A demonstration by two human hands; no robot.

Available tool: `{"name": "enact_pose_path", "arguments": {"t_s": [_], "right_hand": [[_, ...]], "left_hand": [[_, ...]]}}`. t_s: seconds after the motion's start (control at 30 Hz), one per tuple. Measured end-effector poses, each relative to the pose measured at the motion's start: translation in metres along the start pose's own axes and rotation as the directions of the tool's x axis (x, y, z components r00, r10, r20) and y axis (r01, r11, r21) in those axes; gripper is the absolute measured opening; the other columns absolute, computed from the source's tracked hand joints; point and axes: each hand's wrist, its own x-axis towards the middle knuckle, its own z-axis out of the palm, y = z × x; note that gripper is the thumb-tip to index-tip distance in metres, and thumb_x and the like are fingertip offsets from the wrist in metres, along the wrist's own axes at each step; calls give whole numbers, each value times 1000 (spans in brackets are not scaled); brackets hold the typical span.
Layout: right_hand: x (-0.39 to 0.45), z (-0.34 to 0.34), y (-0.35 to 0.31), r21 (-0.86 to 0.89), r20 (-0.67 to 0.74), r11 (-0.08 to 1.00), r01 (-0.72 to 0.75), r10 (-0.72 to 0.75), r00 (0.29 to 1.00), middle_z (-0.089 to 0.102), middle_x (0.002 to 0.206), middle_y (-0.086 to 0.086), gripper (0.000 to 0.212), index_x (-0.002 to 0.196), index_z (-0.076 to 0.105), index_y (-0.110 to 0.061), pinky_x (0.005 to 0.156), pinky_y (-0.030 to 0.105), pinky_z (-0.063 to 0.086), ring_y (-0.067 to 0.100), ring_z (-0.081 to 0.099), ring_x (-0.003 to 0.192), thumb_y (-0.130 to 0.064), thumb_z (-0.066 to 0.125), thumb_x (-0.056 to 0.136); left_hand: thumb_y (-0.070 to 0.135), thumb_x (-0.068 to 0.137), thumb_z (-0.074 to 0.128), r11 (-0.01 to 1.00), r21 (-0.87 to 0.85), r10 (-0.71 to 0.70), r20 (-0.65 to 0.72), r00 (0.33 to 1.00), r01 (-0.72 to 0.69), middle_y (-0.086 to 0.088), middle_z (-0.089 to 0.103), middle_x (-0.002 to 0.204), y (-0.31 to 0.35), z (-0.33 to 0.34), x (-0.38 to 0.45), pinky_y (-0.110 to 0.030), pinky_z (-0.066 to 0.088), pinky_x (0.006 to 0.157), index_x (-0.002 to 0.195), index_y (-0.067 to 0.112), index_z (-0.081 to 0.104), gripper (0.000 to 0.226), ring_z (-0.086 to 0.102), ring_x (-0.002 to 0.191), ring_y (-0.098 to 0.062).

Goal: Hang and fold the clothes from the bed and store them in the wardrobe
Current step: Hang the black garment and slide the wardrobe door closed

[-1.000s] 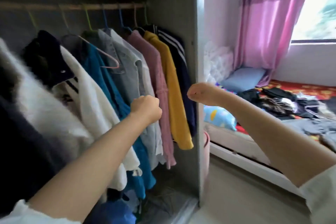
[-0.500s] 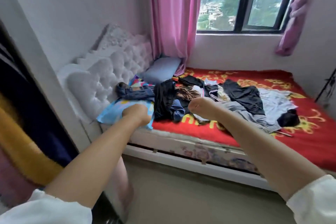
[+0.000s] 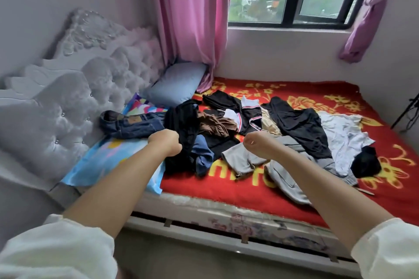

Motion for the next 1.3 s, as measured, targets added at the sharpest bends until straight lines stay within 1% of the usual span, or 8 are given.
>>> {"name": "enact_pose_path", "arguments": {"t_s": [0.2,0.5,0.77,0.93,1.07,1.13,1.2,1.3], "right_hand": [[122,12,20,-72,115,997,-4,13,993,63,108,18,29,105,61,5,60,28,34,24,54,85,-7,38,92],[292,69,34,104,309,993,-60,25,951,61,112,22,30,106,60,9,88,35,42,34,55,106,-7,39,91],[417,176,31,167,501,967,-192,85,861,62,109,24,29,105,59,10,85,35,40,34,56,103,-5,39,90],[448,262,27,179,620,944,-277,110,777,51,78,15,21,77,54,3,61,32,31,26,46,82,4,37,88],[461,313,23,225,575,915,-335,153,803,42,67,-3,37,63,43,-17,55,20,30,20,39,82,13,36,82],[473,333,21,253,506,919,-303,141,851,53,88,0,34,91,60,-10,63,15,31,22,45,91,13,37,84],[487,342,23,279,371,935,-221,107,923,54,105,10,41,120,56,-2,76,19,33,25,49,99,15,40,85],[518,359,29,213,227,977,11,-61,972,56,111,29,41,116,59,5,82,38,47,45,54,99,16,50,77]], "left_hand": [[23,92,41,1000,-24,-12,76,997,13,-10,55,122,-4,7,115,-31,44,82,112,9,57,29,54,110,-29],[19,91,40,995,-69,-48,286,957,71,-10,52,126,-18,58,260,-31,42,83,116,10,55,30,52,113,-28],[21,91,41,981,-144,-41,486,873,127,-10,53,126,-37,137,373,-32,42,88,116,11,55,30,51,115,-28],[30,93,43,951,-237,-7,630,777,200,-9,53,125,-42,221,405,-32,43,87,118,10,52,33,51,114,-27],[48,92,46,883,-344,-28,639,769,318,-9,51,125,-39,283,418,-36,44,86,125,9,46,52,50,114,-27],[55,88,48,865,-364,-62,605,794,345,-8,51,123,-35,308,429,-35,44,83,124,9,47,58,50,115,-26],[57,86,49,855,-394,-62,568,821,337,-8,53,119,-27,323,437,-35,44,81,119,9,49,58,50,113,-26],[43,93,46,830,-448,-49,536,843,333,-10,53,110,-23,340,445,-34,41,72,110,6,53,41,51,107,-28]]}}
